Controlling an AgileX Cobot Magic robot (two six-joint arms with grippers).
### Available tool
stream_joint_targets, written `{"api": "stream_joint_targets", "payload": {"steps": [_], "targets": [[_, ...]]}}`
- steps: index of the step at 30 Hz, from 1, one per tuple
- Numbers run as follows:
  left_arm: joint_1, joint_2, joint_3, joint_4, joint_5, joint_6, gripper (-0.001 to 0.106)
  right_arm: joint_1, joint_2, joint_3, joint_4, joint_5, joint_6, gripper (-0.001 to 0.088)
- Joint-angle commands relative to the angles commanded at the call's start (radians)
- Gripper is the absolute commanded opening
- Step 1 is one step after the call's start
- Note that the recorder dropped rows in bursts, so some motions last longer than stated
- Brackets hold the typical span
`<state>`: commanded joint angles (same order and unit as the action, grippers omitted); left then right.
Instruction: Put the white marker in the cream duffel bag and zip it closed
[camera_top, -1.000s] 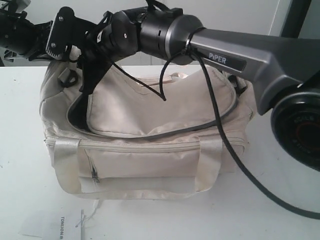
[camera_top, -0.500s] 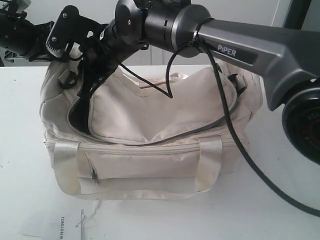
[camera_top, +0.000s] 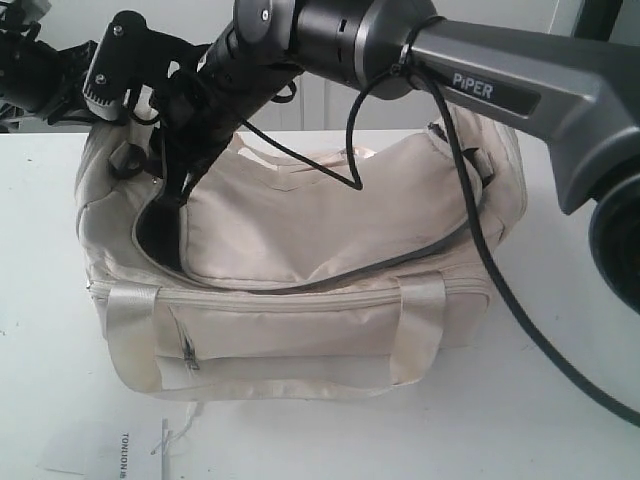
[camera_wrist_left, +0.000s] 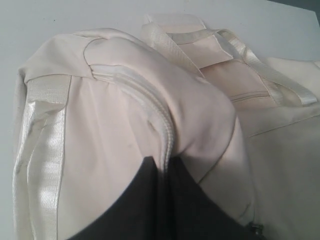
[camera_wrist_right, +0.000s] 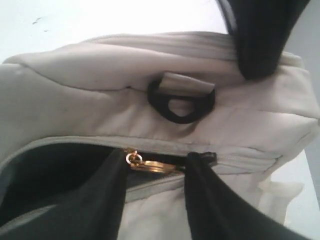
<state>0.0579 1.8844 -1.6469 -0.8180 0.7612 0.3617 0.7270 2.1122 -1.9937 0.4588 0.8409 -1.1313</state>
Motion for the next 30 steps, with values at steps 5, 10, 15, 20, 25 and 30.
{"api": "stream_joint_targets", "payload": {"steps": [5,10,15,20,25,30], "targets": [[0.0,0.002,0.0,-0.003,-0.002,0.0,0.0,0.0,-0.005,0.0,0.026,0.035,-0.034,0.0],[0.0,0.002,0.0,-0.003,-0.008,0.0,0.0,0.0,-0.005,0.0,0.037,0.112,-0.036,0.0],[0.0,0.002,0.0,-0.003,-0.011,0.0,0.0,0.0,-0.017,0.004,0.037,0.145,-0.036,0.0],[0.0,0.002,0.0,-0.003,-0.011,0.002,0.0,0.0,-0.029,0.008,0.037,0.199,-0.034,0.0],[0.0,0.002,0.0,-0.003,-0.013,0.004,0.0,0.006,-0.039,0.017,0.038,0.221,-0.016,0.0],[0.0,0.002,0.0,-0.003,-0.015,0.004,0.0,0.02,-0.039,0.017,0.038,0.242,-0.016,0.0]]}}
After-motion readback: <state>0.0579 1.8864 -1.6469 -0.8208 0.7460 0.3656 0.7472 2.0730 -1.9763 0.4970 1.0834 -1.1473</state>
